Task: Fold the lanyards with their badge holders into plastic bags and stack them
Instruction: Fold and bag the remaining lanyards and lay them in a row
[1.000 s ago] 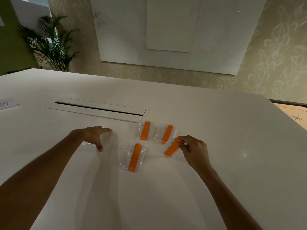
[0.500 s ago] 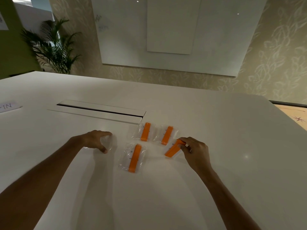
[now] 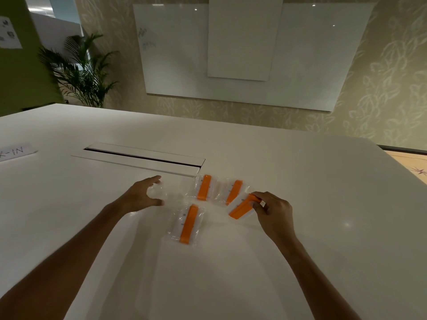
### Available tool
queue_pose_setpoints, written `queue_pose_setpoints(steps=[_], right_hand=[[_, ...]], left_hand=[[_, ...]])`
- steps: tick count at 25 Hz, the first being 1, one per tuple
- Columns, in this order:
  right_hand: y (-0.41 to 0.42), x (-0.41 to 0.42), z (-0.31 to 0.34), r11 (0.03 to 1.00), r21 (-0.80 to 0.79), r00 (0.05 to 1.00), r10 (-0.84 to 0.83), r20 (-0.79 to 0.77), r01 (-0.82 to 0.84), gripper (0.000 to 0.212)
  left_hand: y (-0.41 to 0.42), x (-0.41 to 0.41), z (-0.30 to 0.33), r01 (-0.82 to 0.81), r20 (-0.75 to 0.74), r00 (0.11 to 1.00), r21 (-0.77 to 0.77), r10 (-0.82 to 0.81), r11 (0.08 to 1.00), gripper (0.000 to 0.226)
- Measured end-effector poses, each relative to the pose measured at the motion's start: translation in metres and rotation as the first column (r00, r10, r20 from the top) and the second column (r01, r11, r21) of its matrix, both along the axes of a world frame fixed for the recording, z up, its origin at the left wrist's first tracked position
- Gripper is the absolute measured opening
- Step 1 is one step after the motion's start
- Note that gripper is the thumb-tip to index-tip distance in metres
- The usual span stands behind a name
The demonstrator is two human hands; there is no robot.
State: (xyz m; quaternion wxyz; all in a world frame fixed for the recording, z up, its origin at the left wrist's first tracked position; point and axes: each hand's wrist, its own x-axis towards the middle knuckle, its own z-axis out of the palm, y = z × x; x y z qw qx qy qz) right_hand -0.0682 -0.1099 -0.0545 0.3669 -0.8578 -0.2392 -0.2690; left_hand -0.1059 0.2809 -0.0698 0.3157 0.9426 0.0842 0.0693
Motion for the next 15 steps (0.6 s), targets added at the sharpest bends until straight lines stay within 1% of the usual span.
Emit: queue_pose_setpoints(steps=[5, 8, 11, 13, 15], right_hand=[[0.006, -0.003, 0.019, 0.983, 0.177, 0.997, -0.045, -0.062, 0.056, 0.016], [0.012, -0.005, 0.034, 0.938, 0.329, 0.983, -0.051, -0.174, 0.107, 0.011], [0.015, -0.008, 0.048, 0.870, 0.474, 0.968, -0.020, -0.249, 0.140, 0.007], [0.016, -0.011, 0.056, 0.811, 0.569, 0.963, 0.030, -0.268, 0.133, 0.006], [0.017, -0.013, 0.062, 0.770, 0.621, 0.960, 0.043, -0.278, 0.146, 0.007]], left_hand=[[-0.036, -0.003, 0.018, 0.057, 0.196, 0.979, -0.029, -0.051, 0.998, 0.088], [-0.060, -0.008, 0.026, 0.128, 0.285, 0.951, -0.018, -0.118, 0.992, 0.088], [-0.083, -0.009, 0.028, 0.201, 0.320, 0.925, 0.049, -0.206, 0.978, 0.089], [-0.096, -0.008, 0.028, 0.208, 0.345, 0.908, 0.118, -0.237, 0.971, 0.091], [-0.110, -0.008, 0.030, 0.216, 0.387, 0.880, 0.188, -0.274, 0.958, 0.094]])
